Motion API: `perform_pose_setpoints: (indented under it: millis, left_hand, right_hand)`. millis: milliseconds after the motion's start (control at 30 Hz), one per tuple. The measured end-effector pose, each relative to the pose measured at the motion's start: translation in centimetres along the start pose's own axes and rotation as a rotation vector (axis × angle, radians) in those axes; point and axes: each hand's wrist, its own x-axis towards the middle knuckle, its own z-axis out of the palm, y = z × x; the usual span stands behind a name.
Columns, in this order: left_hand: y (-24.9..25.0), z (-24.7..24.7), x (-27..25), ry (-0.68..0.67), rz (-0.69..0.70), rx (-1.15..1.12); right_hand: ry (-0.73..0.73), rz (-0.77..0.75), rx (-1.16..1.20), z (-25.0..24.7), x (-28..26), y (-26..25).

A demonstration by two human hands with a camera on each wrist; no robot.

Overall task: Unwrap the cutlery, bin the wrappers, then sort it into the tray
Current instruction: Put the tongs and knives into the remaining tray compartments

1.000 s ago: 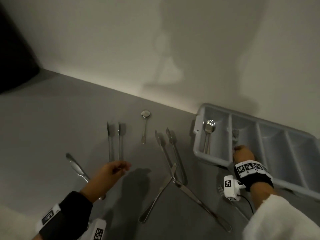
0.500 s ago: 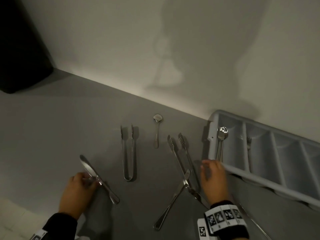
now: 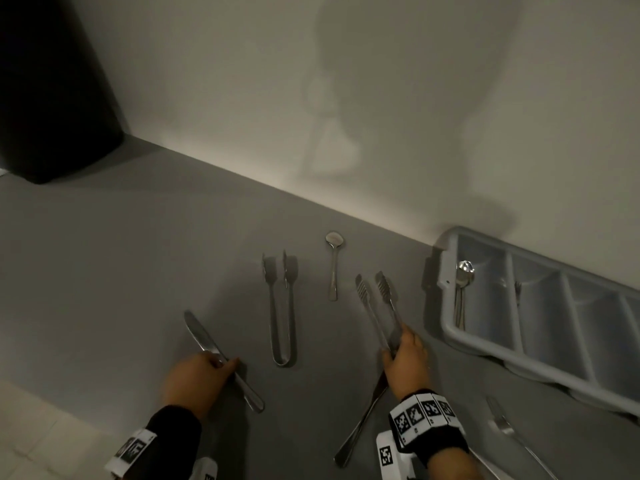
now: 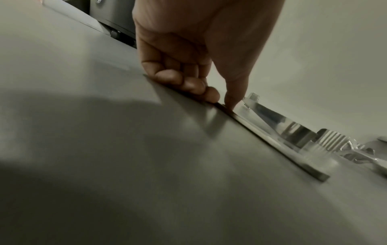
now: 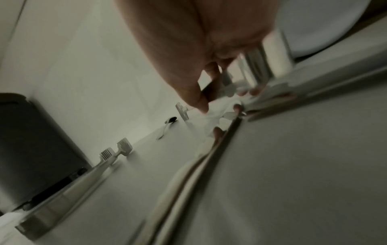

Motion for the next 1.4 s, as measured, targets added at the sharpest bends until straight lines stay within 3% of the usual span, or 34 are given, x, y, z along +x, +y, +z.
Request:
perform_pose_setpoints:
  millis: [333, 667, 900, 1067, 1233, 1300, 1400]
  left_hand:
    - [0.3, -1.1, 2.7, -0.017, 0.072, 0.104]
    - [1.8, -1.1, 4.0, -0.085, 0.184, 0.345]
    - [2.6, -0.8, 2.9, -0.133, 0.156, 0.357]
    - [2.5, -0.3, 2.0, -0.084, 0.162, 0.306]
    - [2.5, -0.1, 0.4, -0.108, 0.242, 0.473]
    - [1.9, -0.4, 1.3, -0.083, 0.17, 0.416]
    - [2.0, -0.9, 1.7, -0.027, 0.253, 0.423]
  right_hand:
    - [0.074, -0.145, 0.083, -1.7, -3.7, 0.0]
    - [0.087, -0.164, 0.069, -1.6, -6.4, -0.8]
    - [0.084, -0.159, 0.085, -1.0, -6.9, -1.9]
    - [0.073, -0.153, 0.085, -1.2, -7.2, -2.6]
    - [0.075, -0.168, 0.063, -1.9, -7.5, -2.0]
    - [0.068, -0.169, 0.074, -2.2, -7.5, -1.6]
    - [0.094, -0.18, 0.094, -3.5, -7.7, -0.7]
